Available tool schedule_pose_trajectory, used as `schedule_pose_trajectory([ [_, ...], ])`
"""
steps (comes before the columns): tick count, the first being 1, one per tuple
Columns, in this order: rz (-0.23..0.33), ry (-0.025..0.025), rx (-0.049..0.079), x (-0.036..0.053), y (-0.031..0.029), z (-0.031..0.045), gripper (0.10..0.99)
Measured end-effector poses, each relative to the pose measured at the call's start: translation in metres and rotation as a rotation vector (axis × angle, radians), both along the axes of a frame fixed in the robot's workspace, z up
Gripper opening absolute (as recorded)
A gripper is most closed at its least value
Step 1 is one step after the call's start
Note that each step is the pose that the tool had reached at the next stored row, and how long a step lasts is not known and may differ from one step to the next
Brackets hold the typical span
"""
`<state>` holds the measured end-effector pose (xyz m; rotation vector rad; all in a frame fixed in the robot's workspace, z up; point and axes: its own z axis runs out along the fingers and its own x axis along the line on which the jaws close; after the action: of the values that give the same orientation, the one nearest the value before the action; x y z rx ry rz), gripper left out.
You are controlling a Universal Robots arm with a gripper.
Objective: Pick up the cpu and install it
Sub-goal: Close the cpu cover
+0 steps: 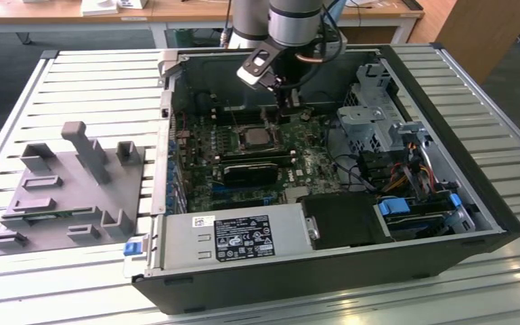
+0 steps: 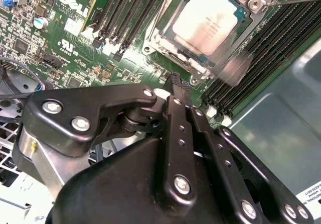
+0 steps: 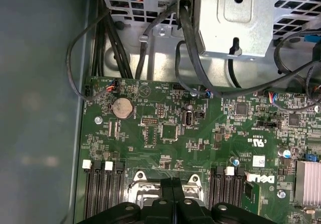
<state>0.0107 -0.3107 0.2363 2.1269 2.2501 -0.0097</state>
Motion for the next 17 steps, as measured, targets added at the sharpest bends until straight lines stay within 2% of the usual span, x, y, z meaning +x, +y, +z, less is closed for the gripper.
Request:
schedule_pose_trajectory([
  [17, 0.000, 0.0000, 0.000, -0.0101, 0.0000, -0.0010, 0.106],
])
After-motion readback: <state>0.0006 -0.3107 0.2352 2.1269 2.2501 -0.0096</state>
